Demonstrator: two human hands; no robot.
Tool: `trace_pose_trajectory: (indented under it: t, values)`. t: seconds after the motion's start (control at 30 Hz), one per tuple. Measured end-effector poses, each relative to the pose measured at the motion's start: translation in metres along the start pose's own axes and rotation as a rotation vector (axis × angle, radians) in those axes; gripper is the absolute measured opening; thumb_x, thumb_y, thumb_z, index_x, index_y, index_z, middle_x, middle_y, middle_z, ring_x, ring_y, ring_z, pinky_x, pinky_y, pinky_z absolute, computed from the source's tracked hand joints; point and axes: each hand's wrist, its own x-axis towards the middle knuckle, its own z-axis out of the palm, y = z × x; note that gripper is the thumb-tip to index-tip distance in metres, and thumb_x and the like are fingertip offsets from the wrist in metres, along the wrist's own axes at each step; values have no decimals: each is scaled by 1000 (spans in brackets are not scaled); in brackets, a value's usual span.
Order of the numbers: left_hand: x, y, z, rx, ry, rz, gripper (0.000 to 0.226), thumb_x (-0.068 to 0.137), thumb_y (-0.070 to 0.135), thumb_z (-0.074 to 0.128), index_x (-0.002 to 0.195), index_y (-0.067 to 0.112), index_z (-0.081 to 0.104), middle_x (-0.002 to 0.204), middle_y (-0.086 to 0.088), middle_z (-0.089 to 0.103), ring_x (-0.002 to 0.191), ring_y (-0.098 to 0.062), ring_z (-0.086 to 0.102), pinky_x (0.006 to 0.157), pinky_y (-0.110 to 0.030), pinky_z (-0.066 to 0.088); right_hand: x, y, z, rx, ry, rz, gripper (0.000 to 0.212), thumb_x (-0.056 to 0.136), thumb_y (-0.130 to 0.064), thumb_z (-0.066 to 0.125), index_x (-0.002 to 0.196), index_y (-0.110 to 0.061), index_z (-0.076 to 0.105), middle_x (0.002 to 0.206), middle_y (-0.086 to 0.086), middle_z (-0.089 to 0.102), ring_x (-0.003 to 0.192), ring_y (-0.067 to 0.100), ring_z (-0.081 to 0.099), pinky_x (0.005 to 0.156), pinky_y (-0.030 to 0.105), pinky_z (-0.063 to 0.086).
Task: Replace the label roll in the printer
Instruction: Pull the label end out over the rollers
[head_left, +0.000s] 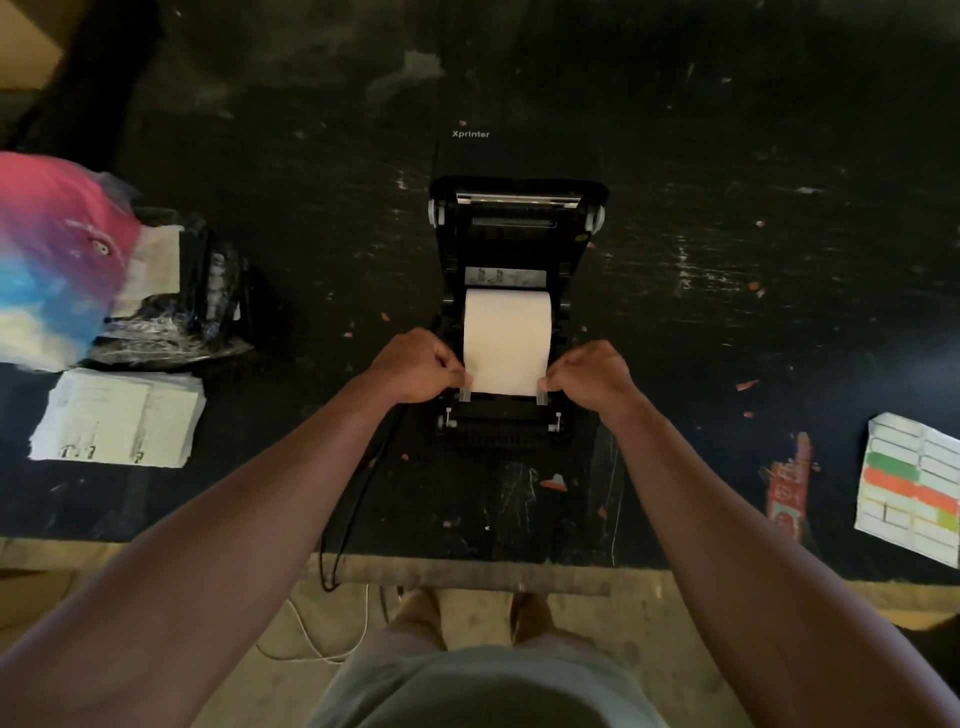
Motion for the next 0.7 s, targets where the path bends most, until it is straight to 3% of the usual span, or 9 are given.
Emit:
trace_pose_trajectory:
  t: [0.1, 0.23, 0.33, 0.4, 0.5, 0.6, 0.7]
  values:
    - [2, 0, -1, -55, 29, -16, 12, 85, 38, 86, 78, 37, 76, 90, 17, 74, 84, 5, 63, 86, -26, 48, 2, -4, -4, -82, -42, 4, 21, 89, -23, 82, 103, -7, 81, 106, 7, 79, 101, 23, 73, 90, 32, 54]
    - [2, -2, -1, -98, 8, -36, 10, 87, 33, 85, 95, 27, 82, 111, 5, 79, 100, -7, 69, 96, -31, 51, 4, -6, -8, -85, -62, 3, 22, 87, -21, 84, 101, -5, 80, 105, 10, 79, 102, 25, 74, 98, 39, 58]
    - [3, 3, -3, -53, -17, -26, 5, 87, 32, 85, 86, 31, 79, 110, 5, 80, 105, -10, 71, 105, -38, 53, 1, -5, -9, -51, -61, -12, 19, 87, -26, 84, 96, -10, 82, 103, 8, 79, 104, 24, 72, 102, 42, 56]
    - [3, 6, -5, -11, -38, -25, 12, 87, 31, 85, 79, 33, 76, 108, 6, 80, 104, -11, 71, 105, -40, 53, -1, -2, -7, 12, -37, -16, 7, 88, -26, 84, 85, -22, 79, 96, 0, 76, 104, 21, 71, 103, 40, 55]
    - [5, 8, -7, 22, -42, -30, 16, 84, 31, 87, 73, 33, 76, 105, 6, 82, 100, -11, 72, 103, -39, 54, -2, 1, -6, 63, -11, -6, 19, 88, -23, 84, 76, -32, 73, 89, -8, 71, 105, 18, 70, 102, 39, 55]
    - [4, 5, -6, -16, -18, -45, 10, 81, 32, 89, 77, 32, 80, 104, 6, 82, 103, -11, 73, 104, -37, 53, -2, -2, -7, -5, -15, -59, 6, 90, -23, 83, 84, -23, 80, 85, -11, 70, 98, 16, 69, 100, 38, 56]
    - [4, 3, -3, -86, 15, -77, 12, 80, 33, 90, 88, 27, 82, 108, 4, 82, 98, -7, 70, 99, -32, 53, -1, -5, -9, -69, -18, -66, 14, 92, -24, 80, 96, -10, 82, 100, 2, 77, 104, 23, 71, 102, 43, 56]
